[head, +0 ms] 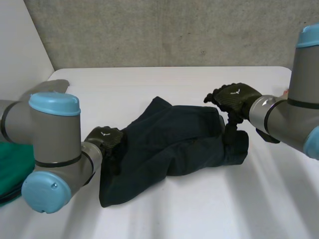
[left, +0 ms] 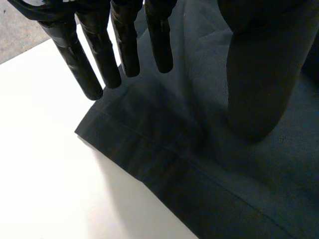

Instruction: Fold the laundry.

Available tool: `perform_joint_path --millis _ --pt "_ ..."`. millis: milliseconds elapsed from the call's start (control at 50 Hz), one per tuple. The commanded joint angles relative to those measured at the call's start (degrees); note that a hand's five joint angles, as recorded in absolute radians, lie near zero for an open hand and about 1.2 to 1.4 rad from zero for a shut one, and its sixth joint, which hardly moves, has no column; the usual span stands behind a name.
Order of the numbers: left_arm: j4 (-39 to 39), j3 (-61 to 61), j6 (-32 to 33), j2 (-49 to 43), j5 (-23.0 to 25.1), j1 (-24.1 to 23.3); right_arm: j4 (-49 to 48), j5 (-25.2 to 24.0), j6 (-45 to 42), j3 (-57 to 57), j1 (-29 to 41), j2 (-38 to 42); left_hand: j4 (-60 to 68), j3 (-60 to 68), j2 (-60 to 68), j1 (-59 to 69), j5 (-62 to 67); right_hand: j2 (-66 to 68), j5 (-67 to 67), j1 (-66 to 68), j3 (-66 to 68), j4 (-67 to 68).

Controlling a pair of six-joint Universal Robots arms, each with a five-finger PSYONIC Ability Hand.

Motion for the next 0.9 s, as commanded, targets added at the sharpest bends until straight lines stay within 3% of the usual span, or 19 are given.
perform_joint_path --millis 20,200,260,320,500,660,760,900 --pt "0.8 -0.2 0.2 -1.5 0.4 -1.2 -3.3 2.8 -1.2 1.6 0.0 0.8 6.3 6.5 6.6 6.3 6.2 4.1 3.3 3.4 3.5 3.5" --pt "2.1 0.4 0.3 -2.9 0.4 -1.7 -4.7 2.6 -1.2 1.6 -0.1 0.9 15.5 15.7 15.8 15.5 15.4 3.6 2.8 2.9 3.0 3.0" --pt "2.1 0.7 0.4 -3.2 0.5 -1.7 -4.6 2.0 -1.2 1.3 -0.3 0.9 28.3 28.5 28.6 28.3 28.2 2.9 2.1 2.2 2.3 2.3" --pt "1.9 1.2 0.9 -3.2 0.4 -1.6 -3.4 1.1 -0.9 0.5 -1.1 0.2 53.0 53.2 53.3 53.0 52.9 2.4 1.6 1.7 1.8 1.8" --pt "0.7 2.7 3.7 2.8 0.2 -0.3 6.9 -3.4 -2.9 -1.5 -3.7 -7.7 53.0 53.2 53.3 53.1 52.9 1.2 0.4 0.5 0.6 0.6" --pt "0.4 2.9 6.8 7.9 0.4 0.4 16.3 -4.7 -14.1 2.4 -4.8 -12.7 53.0 53.2 53.3 53.1 52.9 1.2 0.4 0.5 0.6 0.6" --pt "0.1 2.7 8.3 10.5 1.0 0.3 11.5 -5.9 -11.8 4.1 -4.3 -12.2 53.0 53.2 53.3 53.1 52.9 1.9 1.1 1.2 1.3 1.3" --pt "-3.1 1.6 7.9 15.7 2.6 -0.7 -1.6 -5.3 -1.9 6.8 -0.7 -2.8 53.0 53.2 53.3 53.1 52.9 5.9 5.1 5.2 5.3 5.3"
